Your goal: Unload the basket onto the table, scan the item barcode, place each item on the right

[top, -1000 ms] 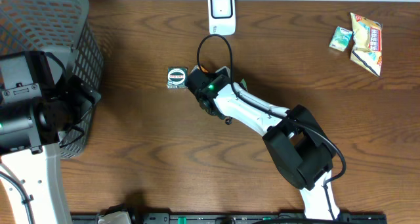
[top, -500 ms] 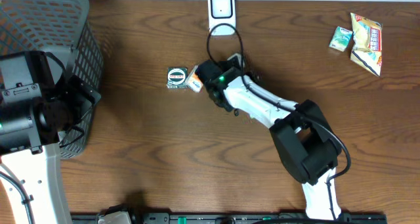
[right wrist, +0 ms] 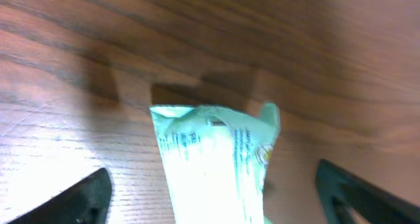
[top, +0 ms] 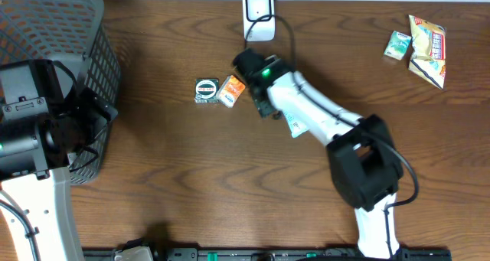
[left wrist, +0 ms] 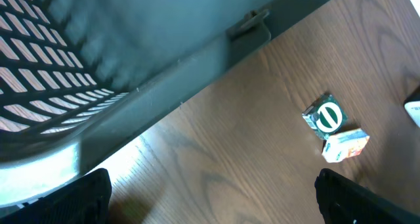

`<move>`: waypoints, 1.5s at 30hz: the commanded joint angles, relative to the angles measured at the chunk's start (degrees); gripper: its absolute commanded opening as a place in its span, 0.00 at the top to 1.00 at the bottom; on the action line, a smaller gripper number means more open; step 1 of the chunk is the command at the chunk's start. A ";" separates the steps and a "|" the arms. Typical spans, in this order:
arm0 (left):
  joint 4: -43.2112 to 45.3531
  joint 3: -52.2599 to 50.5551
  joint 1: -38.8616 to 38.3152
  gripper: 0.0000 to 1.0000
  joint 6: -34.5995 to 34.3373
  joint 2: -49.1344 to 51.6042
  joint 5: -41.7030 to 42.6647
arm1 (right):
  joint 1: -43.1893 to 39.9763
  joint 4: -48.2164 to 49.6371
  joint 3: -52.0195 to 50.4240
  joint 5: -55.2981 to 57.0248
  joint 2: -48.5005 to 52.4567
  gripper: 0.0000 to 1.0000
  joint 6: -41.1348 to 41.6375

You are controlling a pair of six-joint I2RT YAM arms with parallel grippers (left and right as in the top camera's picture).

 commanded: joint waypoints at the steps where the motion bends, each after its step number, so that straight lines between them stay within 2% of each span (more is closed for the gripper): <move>1: -0.17 0.61 0.31 0.03 -0.24 -0.26 -0.33 | -10.34 -0.07 1.33 -26.29 -0.07 0.02 -7.98; 4: -0.17 0.61 0.31 0.02 -0.24 -0.26 -0.33 | -18.32 -0.13 0.59 -42.03 -0.04 0.01 -13.31; 9: -0.17 0.61 0.31 0.03 -0.24 -0.26 -0.33 | -27.23 0.35 -3.28 -57.61 0.07 0.01 -18.58; 14: -0.17 0.61 0.31 0.02 -0.24 -0.26 -0.33 | -28.30 4.13 -9.90 -61.42 0.07 0.04 -17.79; 16: -0.17 0.61 0.31 0.02 -0.24 -0.26 -0.33 | -27.98 6.43 -12.57 -61.94 0.09 0.08 -17.79; 17: -0.17 0.61 0.31 0.02 -0.24 -0.26 -0.33 | -27.58 8.13 -14.47 -61.96 0.09 0.13 -17.18; 21: -0.17 0.61 0.31 0.02 -0.24 -0.26 -0.33 | -26.51 11.06 -17.38 -62.45 0.09 0.21 -14.49; 23: -0.17 0.61 0.31 0.02 -0.24 -0.26 -0.33 | -25.68 11.58 -17.94 -64.63 0.09 0.33 -14.56; 25: -0.17 0.61 0.31 0.02 -0.24 -0.26 -0.33 | -25.00 11.72 -17.94 -65.05 0.09 0.53 -14.51; 27: -0.17 0.61 0.31 0.02 -0.24 -0.26 -0.33 | -24.50 12.66 -17.94 -64.98 0.09 0.93 -13.84; 28: -0.17 0.61 0.31 0.02 -0.24 -0.26 -0.33 | -24.52 13.40 -17.92 -64.98 0.09 0.99 -12.00; 33: -0.17 0.61 0.31 0.02 -0.24 -0.26 -0.33 | -24.85 13.66 -14.53 -64.11 -0.90 0.99 -8.79; 36: -0.17 0.61 0.31 0.02 -0.24 -0.26 -0.33 | -24.04 11.72 -11.34 -57.51 -3.17 0.98 -8.72; 39: -0.17 0.61 0.31 0.02 -0.24 -0.26 -0.33 | -21.27 9.77 -8.83 -40.09 -6.27 0.99 -6.25; 40: -0.17 0.61 0.31 0.02 -0.24 -0.26 -0.33 | -17.53 9.11 -8.68 -21.16 -8.39 0.99 -3.28; 41: -0.17 0.61 0.31 0.02 -0.24 -0.26 -0.33 | -16.90 9.05 -8.68 -18.18 -8.55 0.99 -2.80; 43: -0.17 0.61 0.31 0.02 -0.24 -0.26 -0.33 | -10.01 8.31 -9.01 9.27 -8.28 0.99 1.84; 45: -0.17 0.61 0.31 0.02 -0.24 -0.26 -0.33 | -6.14 8.35 -9.70 22.10 -7.23 0.99 4.44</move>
